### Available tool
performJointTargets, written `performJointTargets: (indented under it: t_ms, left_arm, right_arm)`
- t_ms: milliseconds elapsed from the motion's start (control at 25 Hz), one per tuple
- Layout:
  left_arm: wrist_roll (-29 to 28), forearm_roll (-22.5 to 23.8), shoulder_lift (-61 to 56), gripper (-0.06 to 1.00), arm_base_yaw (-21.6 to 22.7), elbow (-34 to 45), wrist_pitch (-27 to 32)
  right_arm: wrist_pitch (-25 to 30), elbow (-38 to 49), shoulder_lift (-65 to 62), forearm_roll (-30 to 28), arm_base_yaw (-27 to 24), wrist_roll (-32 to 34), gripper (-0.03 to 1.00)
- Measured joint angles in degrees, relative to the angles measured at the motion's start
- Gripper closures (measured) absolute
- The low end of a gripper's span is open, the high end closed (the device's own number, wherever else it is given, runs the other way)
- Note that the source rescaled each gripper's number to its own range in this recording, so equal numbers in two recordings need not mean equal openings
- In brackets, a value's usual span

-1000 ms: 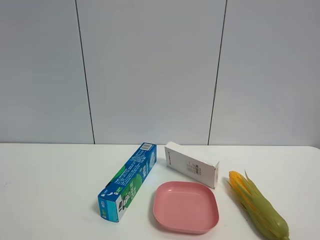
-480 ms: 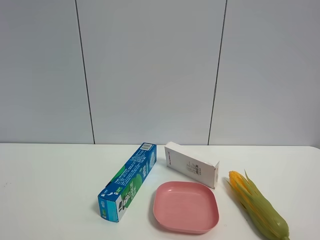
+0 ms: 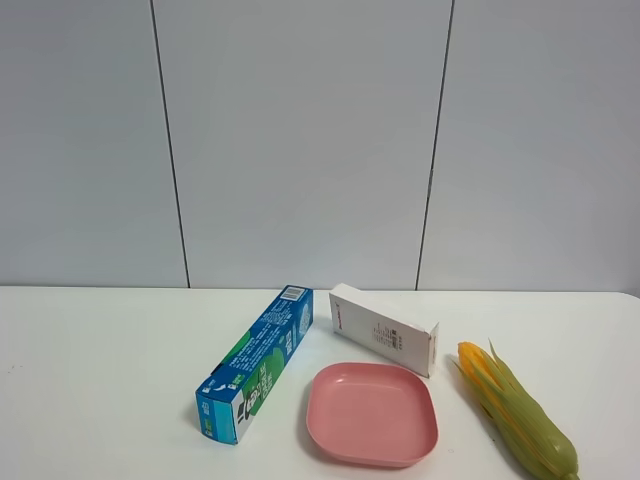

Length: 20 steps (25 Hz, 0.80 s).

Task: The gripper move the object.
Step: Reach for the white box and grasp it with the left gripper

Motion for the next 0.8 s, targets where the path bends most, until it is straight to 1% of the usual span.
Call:
performJointTargets:
  t_ms: [80, 160, 280, 360, 520, 600, 800]
  left_arm:
    - [0.2, -3.2, 3.3, -0.06, 0.0, -1.6, -1.2]
    - [1.6, -4.7, 6.8, -0.06, 0.0, -3.4, -2.9]
    - [5.4, -6.9, 11.6, -0.06, 0.0, -5.8, -4.8]
    - [8.5, -9.5, 14.6, -0.06, 0.0, -7.3, -5.5]
    - [17.3, -15.9, 20.5, -0.06, 0.0, -9.5, -5.9]
    - [22.7, -19.3, 23.3, -0.06, 0.0, -10.2, -5.9]
    - [34.1, -25.7, 30.1, -0.06, 0.0, -11.0, -6.1]
  right_arm:
    - [0.0, 0.0, 0.0, 0.0, 0.0, 0.0, -0.03]
    - [0.0, 0.0, 0.0, 0.0, 0.0, 0.0, -0.03]
    - [0.0, 0.0, 0.0, 0.0, 0.0, 0.0, -0.03]
    - [0.0, 0.0, 0.0, 0.0, 0.0, 0.0, -0.03]
    - [0.0, 0.0, 0.0, 0.0, 0.0, 0.0, -0.03]
    - [0.0, 0.0, 0.0, 0.0, 0.0, 0.0, -0.03]
    - [0.0, 0.0, 0.0, 0.0, 0.0, 0.0, -0.03]
